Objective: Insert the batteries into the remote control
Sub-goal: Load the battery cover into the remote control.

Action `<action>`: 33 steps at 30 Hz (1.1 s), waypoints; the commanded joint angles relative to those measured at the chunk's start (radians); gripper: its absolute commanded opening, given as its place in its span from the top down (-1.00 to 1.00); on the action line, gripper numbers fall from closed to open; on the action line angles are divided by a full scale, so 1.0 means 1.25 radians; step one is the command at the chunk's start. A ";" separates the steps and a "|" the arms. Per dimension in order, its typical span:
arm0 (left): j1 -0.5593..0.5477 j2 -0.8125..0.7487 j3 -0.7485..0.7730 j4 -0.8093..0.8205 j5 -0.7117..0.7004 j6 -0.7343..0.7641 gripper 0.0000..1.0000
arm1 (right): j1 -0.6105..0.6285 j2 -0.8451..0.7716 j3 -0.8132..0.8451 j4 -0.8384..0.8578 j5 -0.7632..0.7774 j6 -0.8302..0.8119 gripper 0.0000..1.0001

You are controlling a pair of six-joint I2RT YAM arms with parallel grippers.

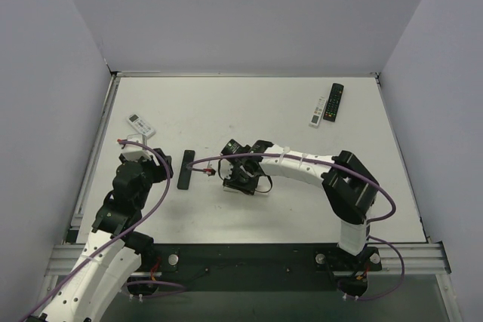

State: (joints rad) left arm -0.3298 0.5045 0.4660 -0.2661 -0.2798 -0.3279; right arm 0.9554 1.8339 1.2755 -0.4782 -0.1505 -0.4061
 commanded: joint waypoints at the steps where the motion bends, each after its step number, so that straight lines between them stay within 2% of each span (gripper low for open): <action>1: 0.006 -0.001 0.006 0.044 0.009 0.013 -0.49 | -0.011 0.016 -0.003 -0.022 -0.018 -0.024 0.64; 33: 0.006 0.000 0.005 0.047 0.016 0.014 -0.49 | -0.016 0.045 -0.006 -0.038 -0.076 -0.042 0.52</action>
State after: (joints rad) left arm -0.3298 0.5098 0.4660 -0.2653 -0.2726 -0.3275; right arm 0.9409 1.8637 1.2728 -0.4767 -0.2001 -0.4480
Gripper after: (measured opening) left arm 0.742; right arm 0.295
